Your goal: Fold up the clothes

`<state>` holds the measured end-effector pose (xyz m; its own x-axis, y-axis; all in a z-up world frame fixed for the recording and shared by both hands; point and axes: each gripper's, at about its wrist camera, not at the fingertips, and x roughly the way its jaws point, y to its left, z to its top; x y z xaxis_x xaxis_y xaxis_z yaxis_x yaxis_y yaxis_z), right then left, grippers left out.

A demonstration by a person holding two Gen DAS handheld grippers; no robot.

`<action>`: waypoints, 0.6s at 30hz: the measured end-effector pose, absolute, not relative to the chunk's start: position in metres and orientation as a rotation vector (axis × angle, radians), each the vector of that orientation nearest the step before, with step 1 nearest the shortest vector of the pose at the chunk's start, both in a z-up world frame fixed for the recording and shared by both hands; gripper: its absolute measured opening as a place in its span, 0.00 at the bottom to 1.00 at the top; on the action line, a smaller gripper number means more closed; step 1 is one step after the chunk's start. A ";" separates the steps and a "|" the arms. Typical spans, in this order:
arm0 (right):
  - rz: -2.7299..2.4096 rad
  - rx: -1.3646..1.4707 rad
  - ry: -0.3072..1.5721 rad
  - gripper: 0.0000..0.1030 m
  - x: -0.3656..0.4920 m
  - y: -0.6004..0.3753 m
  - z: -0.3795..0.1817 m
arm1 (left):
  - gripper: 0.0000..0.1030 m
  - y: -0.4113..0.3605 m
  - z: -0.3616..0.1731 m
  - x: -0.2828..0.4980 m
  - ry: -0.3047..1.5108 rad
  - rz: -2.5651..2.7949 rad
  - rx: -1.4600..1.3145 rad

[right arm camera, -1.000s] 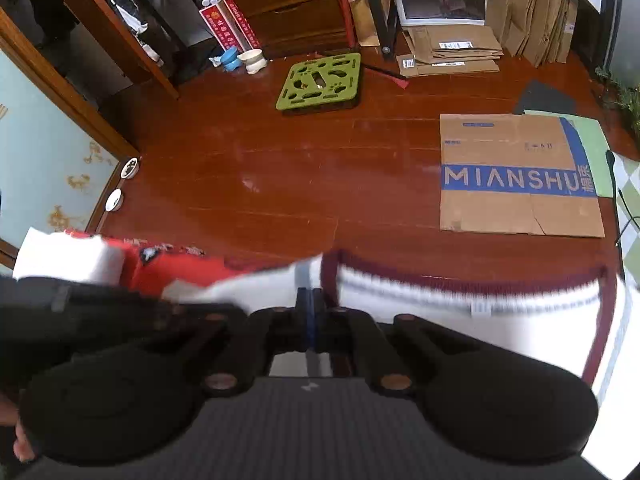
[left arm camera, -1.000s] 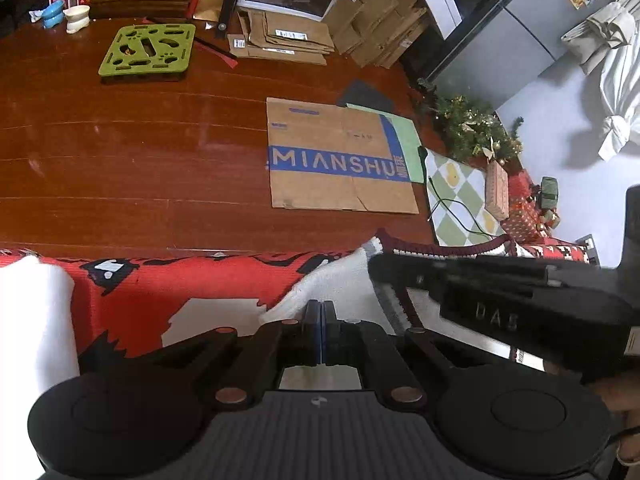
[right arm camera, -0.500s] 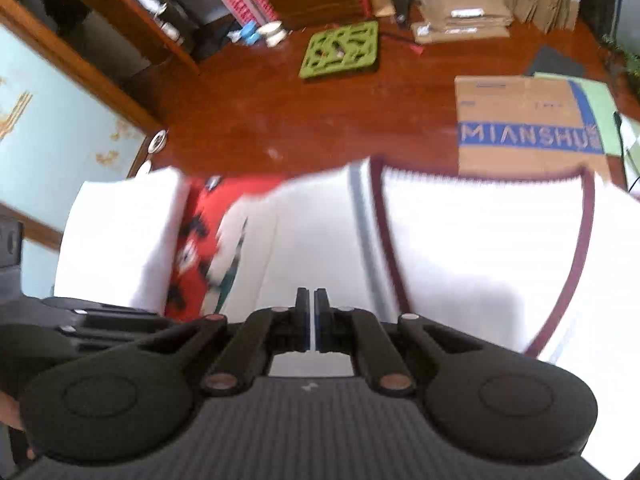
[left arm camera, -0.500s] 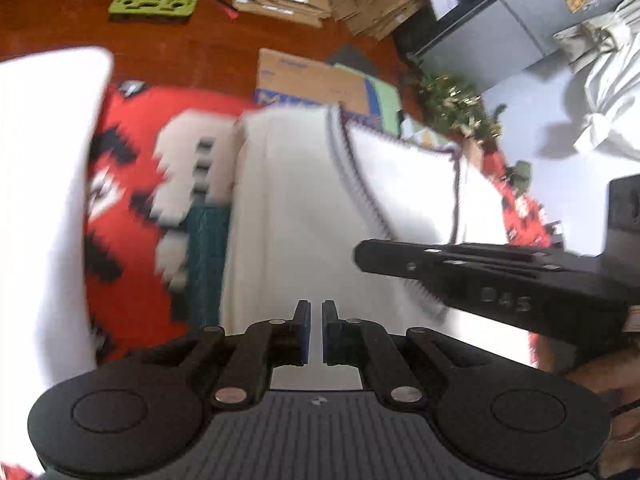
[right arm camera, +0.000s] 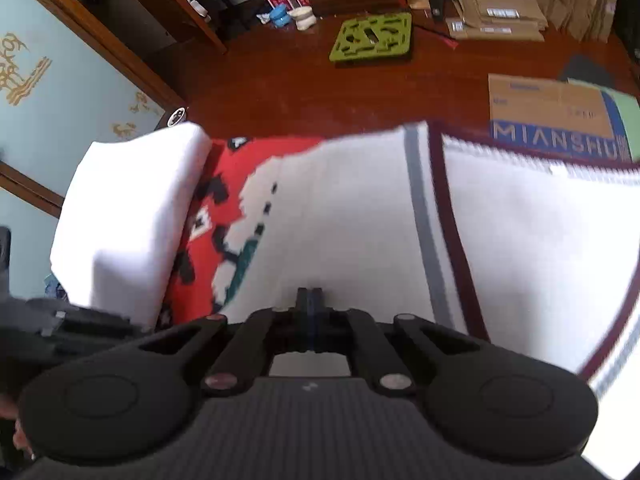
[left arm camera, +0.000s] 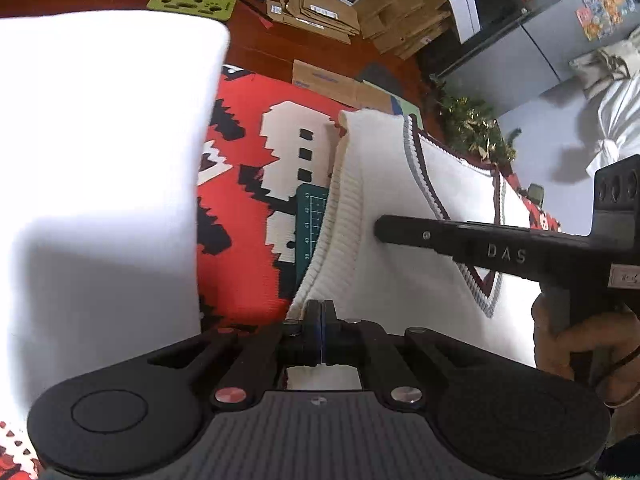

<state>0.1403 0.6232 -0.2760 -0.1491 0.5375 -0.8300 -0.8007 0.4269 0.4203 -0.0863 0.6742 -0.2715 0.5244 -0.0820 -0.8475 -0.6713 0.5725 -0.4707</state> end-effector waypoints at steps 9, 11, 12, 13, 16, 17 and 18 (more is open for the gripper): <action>1.112 -0.357 1.277 0.09 0.133 0.603 -0.254 | 0.04 0.656 -0.243 -0.073 1.027 0.465 -0.883; 1.077 -0.373 1.282 0.09 0.134 0.589 -0.249 | 0.05 0.642 -0.244 -0.060 1.039 0.432 -0.868; 1.058 -0.382 1.279 0.09 0.136 0.581 -0.247 | 0.06 0.636 -0.245 -0.053 1.044 0.416 -0.860; 1.039 -0.391 1.277 0.09 0.138 0.572 -0.245 | 0.06 0.629 -0.245 -0.047 1.049 0.400 -0.853; 0.973 -0.384 1.281 0.09 0.150 0.538 -0.240 | 0.06 0.608 -0.247 -0.027 1.065 0.351 -0.830; 0.951 -0.376 1.281 0.09 0.155 0.525 -0.239 | 0.06 0.601 -0.247 -0.020 1.070 0.335 -0.823; 0.929 -0.367 1.277 0.09 0.160 0.511 -0.238 | 0.06 0.595 -0.248 -0.014 1.075 0.318 -0.815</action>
